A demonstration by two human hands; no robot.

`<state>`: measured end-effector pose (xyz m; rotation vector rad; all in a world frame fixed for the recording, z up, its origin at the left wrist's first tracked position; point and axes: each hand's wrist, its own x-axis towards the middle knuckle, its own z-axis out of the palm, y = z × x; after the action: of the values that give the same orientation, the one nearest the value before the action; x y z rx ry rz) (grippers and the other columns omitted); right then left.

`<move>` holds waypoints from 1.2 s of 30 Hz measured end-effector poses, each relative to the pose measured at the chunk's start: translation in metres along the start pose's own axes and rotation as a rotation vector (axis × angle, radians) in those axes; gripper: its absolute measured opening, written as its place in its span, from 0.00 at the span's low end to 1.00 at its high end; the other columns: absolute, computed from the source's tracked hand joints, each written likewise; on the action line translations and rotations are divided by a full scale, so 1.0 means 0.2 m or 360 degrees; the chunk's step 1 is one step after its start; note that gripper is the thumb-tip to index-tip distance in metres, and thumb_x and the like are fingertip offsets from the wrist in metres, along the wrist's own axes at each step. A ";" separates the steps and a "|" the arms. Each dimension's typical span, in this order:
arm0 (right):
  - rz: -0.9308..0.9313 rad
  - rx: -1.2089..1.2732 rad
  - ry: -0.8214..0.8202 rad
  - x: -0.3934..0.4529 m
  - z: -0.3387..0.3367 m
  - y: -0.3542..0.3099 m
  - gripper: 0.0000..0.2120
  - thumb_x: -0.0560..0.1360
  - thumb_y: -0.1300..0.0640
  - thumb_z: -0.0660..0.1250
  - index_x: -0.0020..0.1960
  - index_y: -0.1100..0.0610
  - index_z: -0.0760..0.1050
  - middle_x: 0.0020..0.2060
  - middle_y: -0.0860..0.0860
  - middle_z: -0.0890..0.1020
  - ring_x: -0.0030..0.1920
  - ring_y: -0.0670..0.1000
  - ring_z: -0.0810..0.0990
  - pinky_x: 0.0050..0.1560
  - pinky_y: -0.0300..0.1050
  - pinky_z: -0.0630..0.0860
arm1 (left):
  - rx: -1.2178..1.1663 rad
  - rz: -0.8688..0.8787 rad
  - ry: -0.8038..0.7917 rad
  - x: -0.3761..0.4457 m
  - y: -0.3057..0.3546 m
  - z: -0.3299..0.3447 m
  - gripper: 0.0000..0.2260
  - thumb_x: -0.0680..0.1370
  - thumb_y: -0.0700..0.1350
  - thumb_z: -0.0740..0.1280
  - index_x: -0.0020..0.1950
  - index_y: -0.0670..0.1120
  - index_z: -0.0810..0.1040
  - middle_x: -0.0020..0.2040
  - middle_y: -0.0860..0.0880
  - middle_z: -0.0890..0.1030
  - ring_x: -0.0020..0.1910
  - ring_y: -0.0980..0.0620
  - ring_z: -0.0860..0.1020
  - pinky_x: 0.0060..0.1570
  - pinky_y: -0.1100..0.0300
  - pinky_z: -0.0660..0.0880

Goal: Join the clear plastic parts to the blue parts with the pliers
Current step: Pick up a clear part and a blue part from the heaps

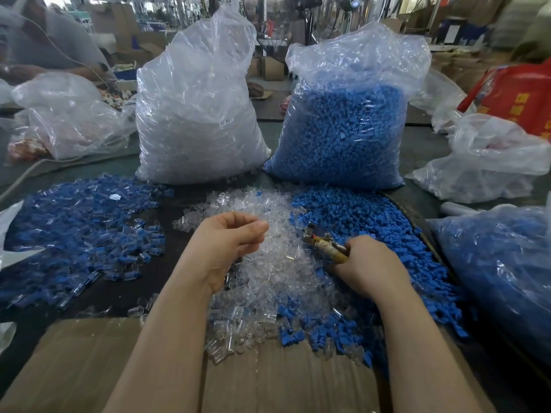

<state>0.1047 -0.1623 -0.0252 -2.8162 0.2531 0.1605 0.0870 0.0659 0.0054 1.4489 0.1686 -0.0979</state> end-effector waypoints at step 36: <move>-0.0403 0.1172 0.0535 -0.10 -0.04 -0.20 0.09 0.73 0.49 0.73 0.38 0.48 0.74 0.28 0.44 0.77 0.30 0.43 0.74 0.31 0.40 0.68 | 0.0148 0.0364 0.0236 -0.04 -0.03 0.25 0.03 0.73 0.36 0.75 0.42 0.42 0.83 0.35 0.45 0.85 0.39 0.48 0.85 0.40 0.60 0.81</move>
<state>0.0927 -0.1237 -0.0031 -2.0956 0.0122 -0.3887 0.0810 0.0153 0.0059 1.5591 0.1192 0.1911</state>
